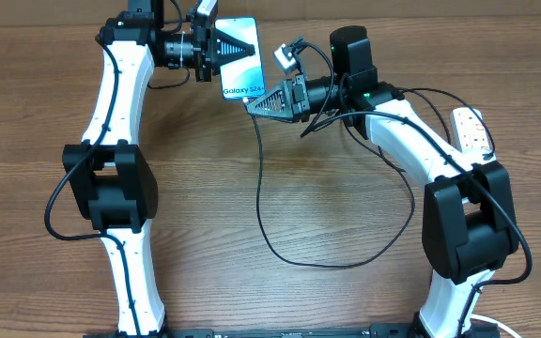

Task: Plug charger to phone and switch on socket

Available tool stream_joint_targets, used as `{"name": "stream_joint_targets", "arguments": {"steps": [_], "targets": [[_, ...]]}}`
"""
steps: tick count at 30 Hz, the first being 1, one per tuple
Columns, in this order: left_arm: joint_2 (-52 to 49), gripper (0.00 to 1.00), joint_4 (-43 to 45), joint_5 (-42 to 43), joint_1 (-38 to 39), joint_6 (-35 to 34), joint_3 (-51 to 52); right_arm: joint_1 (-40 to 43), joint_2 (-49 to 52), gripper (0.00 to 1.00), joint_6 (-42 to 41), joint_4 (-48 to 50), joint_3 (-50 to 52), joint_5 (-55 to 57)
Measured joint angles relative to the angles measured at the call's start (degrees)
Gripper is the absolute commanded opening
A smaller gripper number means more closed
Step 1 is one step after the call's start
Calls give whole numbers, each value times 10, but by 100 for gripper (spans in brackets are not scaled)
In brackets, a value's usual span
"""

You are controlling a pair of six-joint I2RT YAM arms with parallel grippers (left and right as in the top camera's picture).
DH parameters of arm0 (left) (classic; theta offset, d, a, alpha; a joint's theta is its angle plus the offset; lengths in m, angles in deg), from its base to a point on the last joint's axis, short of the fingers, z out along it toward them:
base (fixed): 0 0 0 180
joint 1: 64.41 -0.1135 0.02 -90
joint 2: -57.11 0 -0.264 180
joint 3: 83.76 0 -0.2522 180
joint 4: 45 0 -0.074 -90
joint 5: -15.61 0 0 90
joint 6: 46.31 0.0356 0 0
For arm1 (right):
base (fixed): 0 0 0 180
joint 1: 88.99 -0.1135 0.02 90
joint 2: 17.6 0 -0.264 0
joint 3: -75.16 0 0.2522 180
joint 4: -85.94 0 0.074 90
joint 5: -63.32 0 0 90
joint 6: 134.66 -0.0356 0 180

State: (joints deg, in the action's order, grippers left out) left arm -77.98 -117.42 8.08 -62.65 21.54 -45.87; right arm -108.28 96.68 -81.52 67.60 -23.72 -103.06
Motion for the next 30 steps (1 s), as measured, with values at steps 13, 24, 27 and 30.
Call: {"name": "stream_joint_targets", "arguments": {"steps": [13, 24, 27, 30], "targets": [[0, 4, 1, -1, 0, 0, 0, 1, 0, 4, -12, 2, 0, 6], [0, 4, -10, -11, -14, -4, 0, -3, 0, 4, -74, 42, 0, 37], [0, 4, -10, -15, -18, -4, 0, -9, 0, 4, -84, 46, 0, 52], [0, 4, -11, -18, -20, -4, 0, -17, 0, 4, -90, 48, 0, 64]]}}
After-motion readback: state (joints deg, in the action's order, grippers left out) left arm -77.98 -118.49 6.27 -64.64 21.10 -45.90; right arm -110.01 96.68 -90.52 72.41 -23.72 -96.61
